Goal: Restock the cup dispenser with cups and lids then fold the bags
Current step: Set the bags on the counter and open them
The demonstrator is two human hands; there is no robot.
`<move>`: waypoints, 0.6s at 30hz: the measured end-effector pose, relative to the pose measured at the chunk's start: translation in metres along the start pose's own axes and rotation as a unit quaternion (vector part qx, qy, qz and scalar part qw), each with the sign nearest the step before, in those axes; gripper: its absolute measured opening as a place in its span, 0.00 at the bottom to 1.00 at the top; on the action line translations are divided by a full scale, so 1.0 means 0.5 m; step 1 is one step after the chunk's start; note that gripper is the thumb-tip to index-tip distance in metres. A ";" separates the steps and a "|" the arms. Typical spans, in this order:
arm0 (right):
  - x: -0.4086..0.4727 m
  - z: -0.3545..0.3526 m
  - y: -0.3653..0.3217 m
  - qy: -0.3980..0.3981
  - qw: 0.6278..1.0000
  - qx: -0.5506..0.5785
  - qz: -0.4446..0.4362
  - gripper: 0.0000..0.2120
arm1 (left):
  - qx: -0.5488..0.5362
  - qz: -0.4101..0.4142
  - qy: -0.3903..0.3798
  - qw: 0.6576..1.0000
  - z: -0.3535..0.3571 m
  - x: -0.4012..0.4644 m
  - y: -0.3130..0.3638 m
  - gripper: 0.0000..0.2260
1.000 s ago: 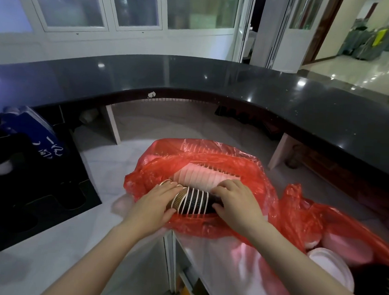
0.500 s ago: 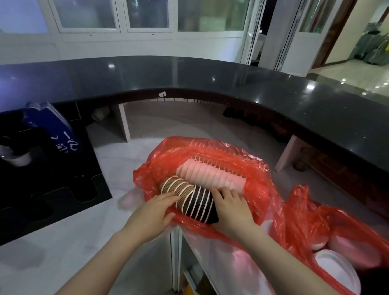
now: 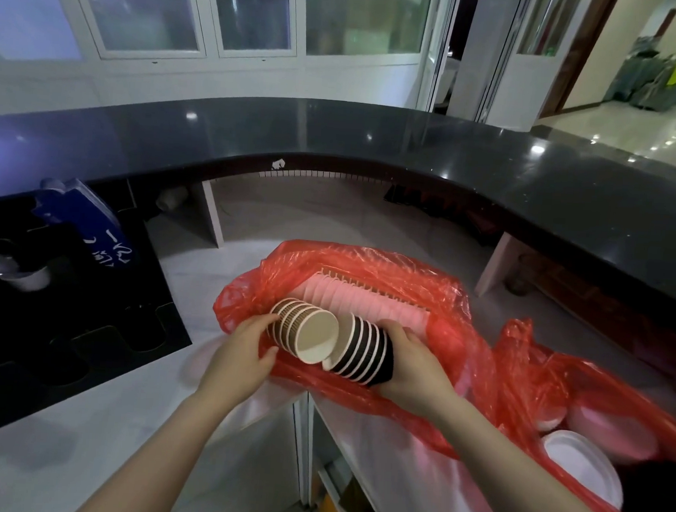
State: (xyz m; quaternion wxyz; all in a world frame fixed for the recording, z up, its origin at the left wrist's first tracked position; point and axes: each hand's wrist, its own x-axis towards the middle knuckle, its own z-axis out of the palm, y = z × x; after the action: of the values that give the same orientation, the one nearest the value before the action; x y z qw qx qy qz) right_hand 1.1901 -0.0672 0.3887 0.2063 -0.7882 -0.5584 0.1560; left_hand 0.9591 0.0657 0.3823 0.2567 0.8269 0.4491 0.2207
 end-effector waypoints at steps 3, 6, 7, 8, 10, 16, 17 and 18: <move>-0.004 0.002 0.003 0.004 1.000 0.004 -0.006 0.38 | -0.050 -0.002 -0.003 0.999 0.002 0.010 0.013 0.28; -0.005 0.004 0.004 0.008 1.000 0.010 -0.012 0.38 | -0.060 -0.041 -0.020 0.997 0.004 0.017 0.029 0.36; -0.005 0.004 0.003 0.008 1.000 0.013 -0.017 0.38 | -0.053 -0.054 -0.026 0.997 0.005 0.020 0.033 0.39; -0.005 0.005 0.001 0.007 1.000 0.016 -0.022 0.38 | -0.044 -0.065 -0.036 0.996 0.007 0.023 0.035 0.41; -0.005 0.006 -0.004 0.007 0.999 0.023 -0.034 0.39 | -0.028 -0.089 -0.057 0.994 0.013 0.026 0.042 0.39; -0.002 -0.009 -0.012 0.027 0.996 0.063 -0.054 0.43 | -0.075 -0.137 0.036 0.987 -0.007 0.031 0.055 0.25; -0.002 -0.013 -0.013 0.030 0.995 0.068 -0.061 0.43 | -0.088 -0.134 0.042 0.986 -0.015 0.030 0.058 0.25; -0.001 -0.016 -0.014 0.036 0.994 0.075 -0.069 0.42 | -0.099 -0.129 0.045 0.986 -0.023 0.029 0.063 0.25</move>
State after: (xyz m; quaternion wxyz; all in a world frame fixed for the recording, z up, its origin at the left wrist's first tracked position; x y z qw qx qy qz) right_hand 1.1880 -0.0667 0.3991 0.2947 -0.7353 -0.5905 0.1545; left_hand 0.9791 0.0660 0.4127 0.3431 0.7217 0.5388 0.2667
